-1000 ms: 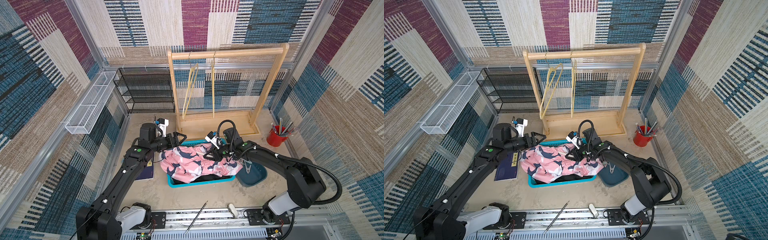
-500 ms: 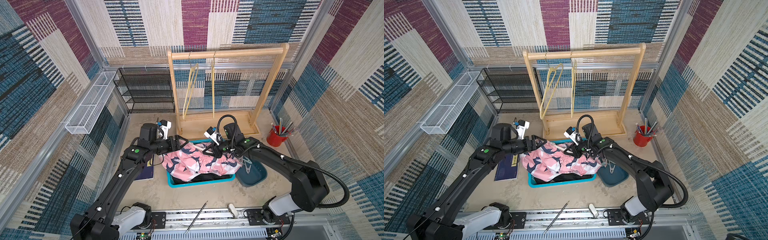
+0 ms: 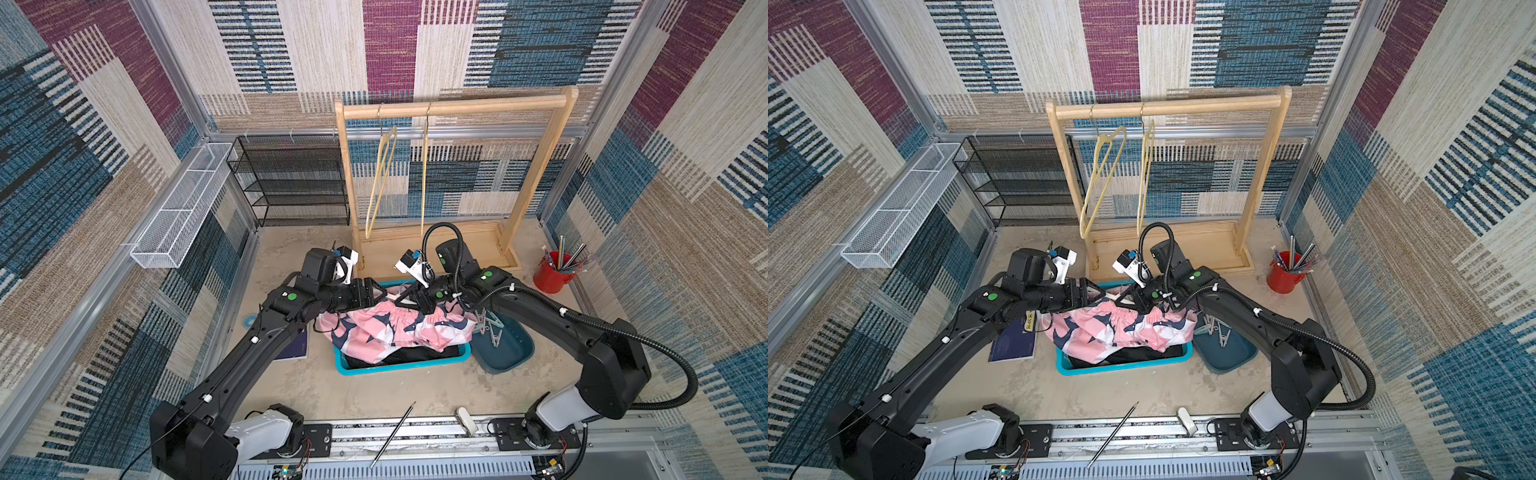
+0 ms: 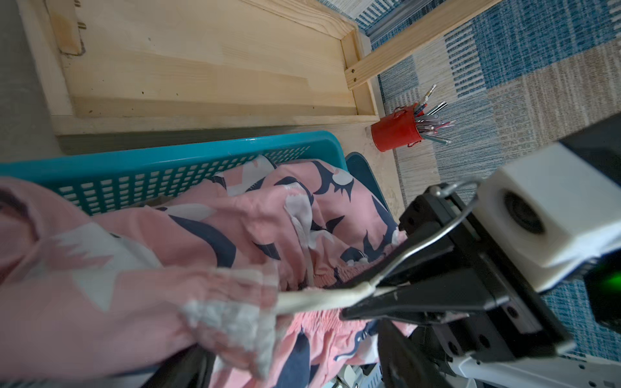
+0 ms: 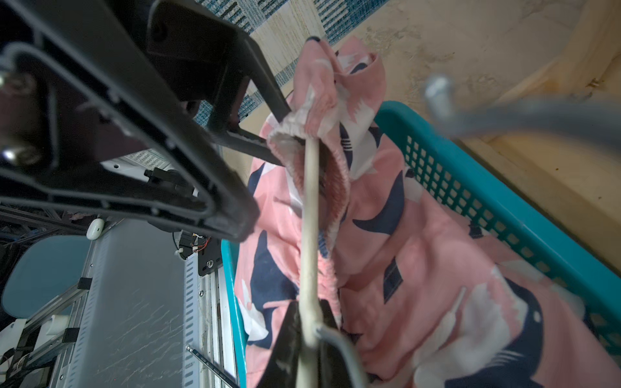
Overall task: Remove the clothespins securing shorts to the hanger
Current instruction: Pick up the hanger from the basket, then remove the shorts from the hanger.
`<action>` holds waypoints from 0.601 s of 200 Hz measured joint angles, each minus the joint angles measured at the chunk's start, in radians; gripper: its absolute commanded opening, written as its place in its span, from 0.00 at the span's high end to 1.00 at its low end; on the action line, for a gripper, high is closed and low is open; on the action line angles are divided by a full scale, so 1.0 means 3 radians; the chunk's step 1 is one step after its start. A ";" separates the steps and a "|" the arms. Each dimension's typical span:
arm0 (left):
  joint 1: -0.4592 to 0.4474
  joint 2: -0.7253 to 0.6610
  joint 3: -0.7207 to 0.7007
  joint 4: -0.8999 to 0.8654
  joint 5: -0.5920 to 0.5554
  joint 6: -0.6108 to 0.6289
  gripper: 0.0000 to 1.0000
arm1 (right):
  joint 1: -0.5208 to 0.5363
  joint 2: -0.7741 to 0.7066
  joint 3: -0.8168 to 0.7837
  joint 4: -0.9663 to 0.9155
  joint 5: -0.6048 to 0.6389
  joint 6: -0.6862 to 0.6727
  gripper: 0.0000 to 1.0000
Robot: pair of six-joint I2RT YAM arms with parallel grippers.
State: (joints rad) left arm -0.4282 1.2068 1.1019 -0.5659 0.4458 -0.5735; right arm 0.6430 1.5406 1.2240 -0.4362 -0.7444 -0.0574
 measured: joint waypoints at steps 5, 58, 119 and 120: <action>0.0000 0.0011 0.0022 -0.0018 -0.0031 0.0001 0.25 | 0.0009 0.0000 0.0005 -0.0001 0.0015 0.0000 0.91; -0.0003 0.0056 0.0136 -0.0243 -0.0352 0.0078 0.34 | 0.0022 0.0004 0.0066 -0.0027 0.0076 -0.0001 0.92; -0.0005 0.0085 0.0128 -0.0276 -0.0416 0.0112 0.50 | 0.0043 0.0010 0.0094 -0.0085 0.0083 -0.0013 0.93; -0.0005 0.0085 0.0128 -0.0276 -0.0416 0.0113 0.50 | 0.0043 0.0010 0.0094 -0.0086 0.0084 -0.0013 0.93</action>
State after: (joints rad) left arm -0.4297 1.2324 1.1404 -0.6487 0.3210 -0.5396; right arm 0.6559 1.5436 1.2522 -0.4622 -0.7193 -0.0612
